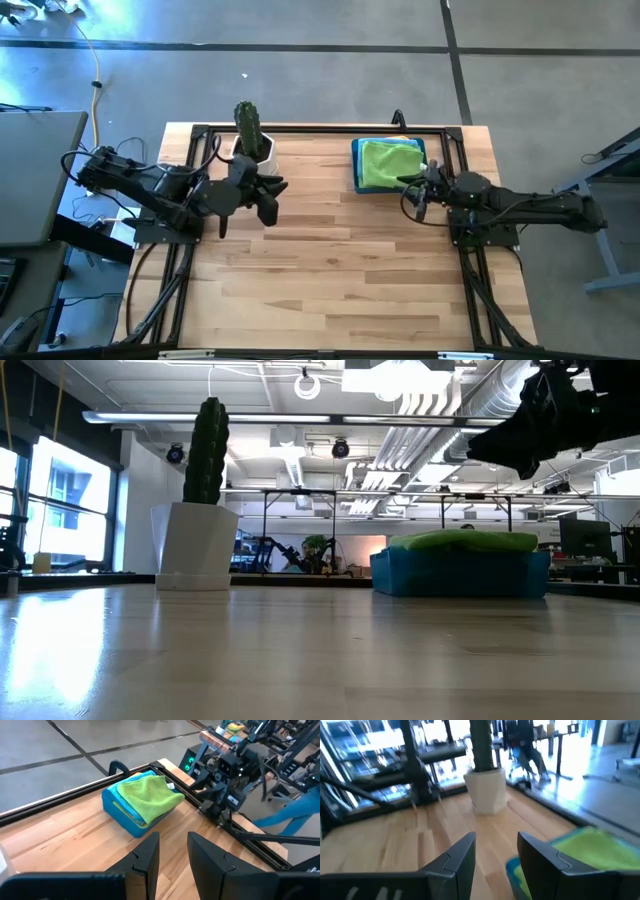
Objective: Fold microfiber towels
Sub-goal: Return to Home Position
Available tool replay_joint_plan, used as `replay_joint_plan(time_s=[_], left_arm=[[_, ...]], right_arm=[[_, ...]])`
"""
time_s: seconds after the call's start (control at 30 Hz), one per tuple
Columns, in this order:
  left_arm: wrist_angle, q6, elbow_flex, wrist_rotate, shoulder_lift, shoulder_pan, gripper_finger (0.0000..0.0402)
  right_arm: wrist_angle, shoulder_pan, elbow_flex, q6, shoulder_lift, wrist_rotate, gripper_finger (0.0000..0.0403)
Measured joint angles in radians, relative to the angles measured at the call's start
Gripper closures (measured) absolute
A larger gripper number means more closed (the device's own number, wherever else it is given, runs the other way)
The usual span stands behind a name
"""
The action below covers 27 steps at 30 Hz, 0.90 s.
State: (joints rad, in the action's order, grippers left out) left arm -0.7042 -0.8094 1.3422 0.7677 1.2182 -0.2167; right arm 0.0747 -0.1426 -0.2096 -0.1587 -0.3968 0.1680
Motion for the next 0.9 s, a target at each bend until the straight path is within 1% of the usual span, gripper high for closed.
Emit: replay_joint_plan(time_s=[0.07, 0.2, 0.27, 0.37, 0.53, 0.67, 0.73, 0.9], left_arm=[[0.0, -0.003, 0.0, 0.0, 0.0, 0.0, 0.0312], [0.001, -0.01, 0.0, 0.0, 0.0, 0.0, 0.0312], [0.001, -0.018, 0.0, 0.0, 0.0, 0.0, 0.0312], [0.001, -0.018, 0.0, 0.0, 0.0, 0.0, 0.0312], [0.002, -0.02, 0.0, 0.0, 0.0, 0.0, 0.0312], [0.002, -0.05, 0.0, 0.0, 0.0, 0.0, 0.0312], [0.002, -0.051, 0.0, 0.0, 0.0, 0.0, 0.0312], [0.002, -0.052, 0.0, -0.001, 0.0, 0.0, 0.0312]], right_arm=[[0.038, 0.002, 0.001, 0.015, 0.001, 0.007, 0.0263], [0.001, 0.001, 0.005, 0.055, 0.001, 0.088, 0.0263], [-0.001, 0.001, 0.03, 0.044, 0.001, 0.112, 0.0263], [0.024, 0.007, 0.082, -0.019, 0.001, 0.109, 0.0263], [0.124, 0.019, 0.137, -0.016, 0.006, 0.113, 0.0263], [0.133, 0.019, 0.173, -0.044, 0.005, 0.122, 0.0263], [0.166, 0.019, 0.192, -0.055, 0.006, 0.122, 0.0263], [0.118, 0.019, 0.2, -0.069, 0.005, 0.126, 0.0263]])
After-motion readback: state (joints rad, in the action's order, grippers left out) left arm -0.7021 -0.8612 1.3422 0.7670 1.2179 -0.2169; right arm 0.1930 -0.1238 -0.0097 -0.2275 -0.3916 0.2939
